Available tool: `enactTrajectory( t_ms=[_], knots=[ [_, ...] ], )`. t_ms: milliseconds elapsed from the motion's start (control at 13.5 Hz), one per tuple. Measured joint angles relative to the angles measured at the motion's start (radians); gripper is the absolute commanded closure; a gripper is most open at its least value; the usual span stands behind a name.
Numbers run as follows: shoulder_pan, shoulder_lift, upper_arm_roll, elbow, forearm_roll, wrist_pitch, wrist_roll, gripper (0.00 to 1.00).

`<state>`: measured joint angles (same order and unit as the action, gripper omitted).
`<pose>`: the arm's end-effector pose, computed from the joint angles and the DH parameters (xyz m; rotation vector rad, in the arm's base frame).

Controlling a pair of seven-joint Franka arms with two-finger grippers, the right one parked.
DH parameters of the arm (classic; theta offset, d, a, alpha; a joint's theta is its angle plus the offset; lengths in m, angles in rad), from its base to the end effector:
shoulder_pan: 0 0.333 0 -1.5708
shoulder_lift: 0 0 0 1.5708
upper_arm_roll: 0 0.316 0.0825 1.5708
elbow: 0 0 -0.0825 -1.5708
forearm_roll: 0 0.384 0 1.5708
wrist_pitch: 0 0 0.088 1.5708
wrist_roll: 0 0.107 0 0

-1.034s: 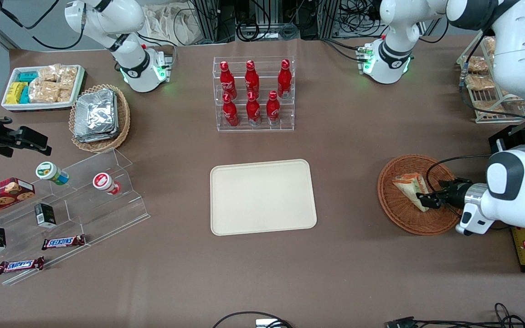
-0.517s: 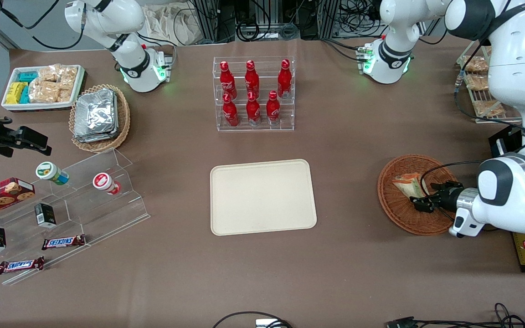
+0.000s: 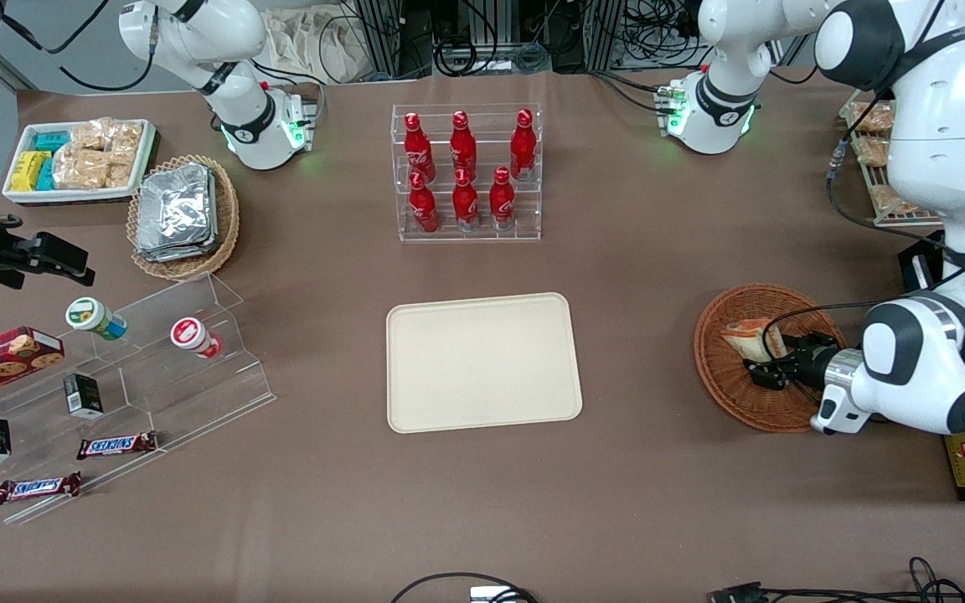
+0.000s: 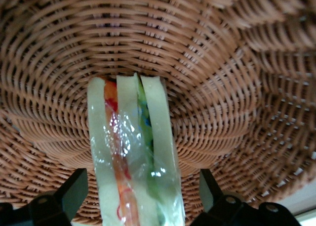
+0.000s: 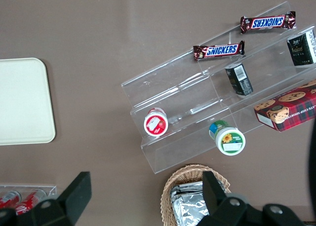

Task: Place sandwich from basket to tray
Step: 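Lower the open left gripper around the sandwich and close on it, then lift the sandwich with the left gripper and carry it over the cream tray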

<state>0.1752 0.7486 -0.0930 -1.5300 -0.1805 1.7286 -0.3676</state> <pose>0.6404 0.0429 0.1880 2.7645 0.7586 -0.8477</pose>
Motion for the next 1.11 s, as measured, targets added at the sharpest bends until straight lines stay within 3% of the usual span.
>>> enactTrajectory(
  t_ms=[221,517,1107],
  knots=[
    [0.0,0.007,0.0,-0.006,0.0,0.004,0.0,0.5],
    [0.0,-0.001,0.0,-0.002,0.0,0.005,0.0,0.75],
    [-0.041,-0.151,-0.012,0.007,0.001,-0.059,0.0,0.73]
  ],
)
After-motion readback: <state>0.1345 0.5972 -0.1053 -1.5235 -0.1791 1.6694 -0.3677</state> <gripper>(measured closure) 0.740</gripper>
